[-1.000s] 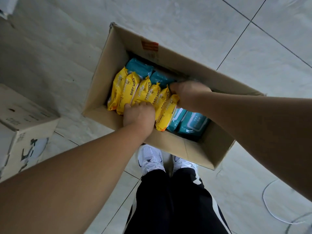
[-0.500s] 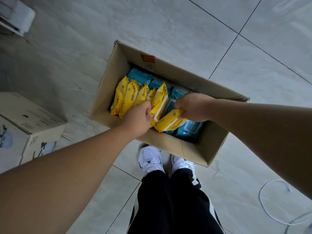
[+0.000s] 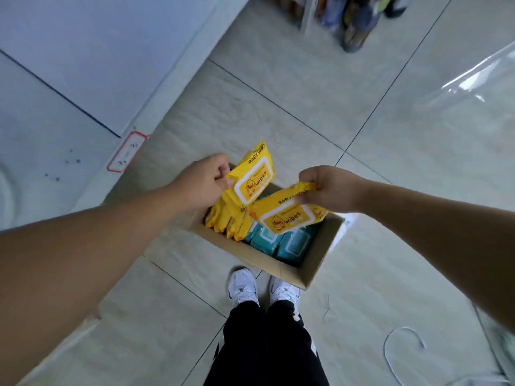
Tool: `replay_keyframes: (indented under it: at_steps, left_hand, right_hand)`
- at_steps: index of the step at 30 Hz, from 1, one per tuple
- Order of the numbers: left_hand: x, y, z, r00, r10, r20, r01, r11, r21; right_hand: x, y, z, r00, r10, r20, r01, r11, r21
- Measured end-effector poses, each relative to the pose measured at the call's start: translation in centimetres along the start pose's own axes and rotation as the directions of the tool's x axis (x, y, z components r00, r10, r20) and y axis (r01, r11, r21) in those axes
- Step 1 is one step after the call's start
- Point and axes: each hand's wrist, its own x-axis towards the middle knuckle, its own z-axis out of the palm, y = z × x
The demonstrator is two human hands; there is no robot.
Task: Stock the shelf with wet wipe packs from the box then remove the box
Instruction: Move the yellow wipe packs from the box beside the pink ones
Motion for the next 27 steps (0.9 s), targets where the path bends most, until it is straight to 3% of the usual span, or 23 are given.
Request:
replay_keyframes:
  at_steps: [6,17,21,27]
  left_hand:
    - [-5.7,10.1,-12.8,0.997,0.065,-0.028,-0.064,0.997,0.042]
    - [-23.7,27.9,-35.1,0.926,0.264,-0.269,-0.236,0.963,0.13]
    - [-30.3,31.3,-41.0,0.894,0.307,-0.327,-0.263,0.949,0.171]
    - [-40.2,30.7,-47.2,0.866,0.239,-0.44,-0.175,0.968,0.181]
  right_hand:
    - [-10.3,-8.3,-9.7,0.986,-0.113,-0.123,0.136,0.971,0.198]
    - [-31.0,-26.2,-22.3,0.857,-0.332,-0.394,0.43,0.882,0.193]
    - [-36.4,-32.8,-23.8,0.799,-0.445,-0.404,0.55,0.812,0.194]
    - [-40.7,-42.0,-22.3,0.723,-0.583,-0.371,0.67,0.722,0.171]
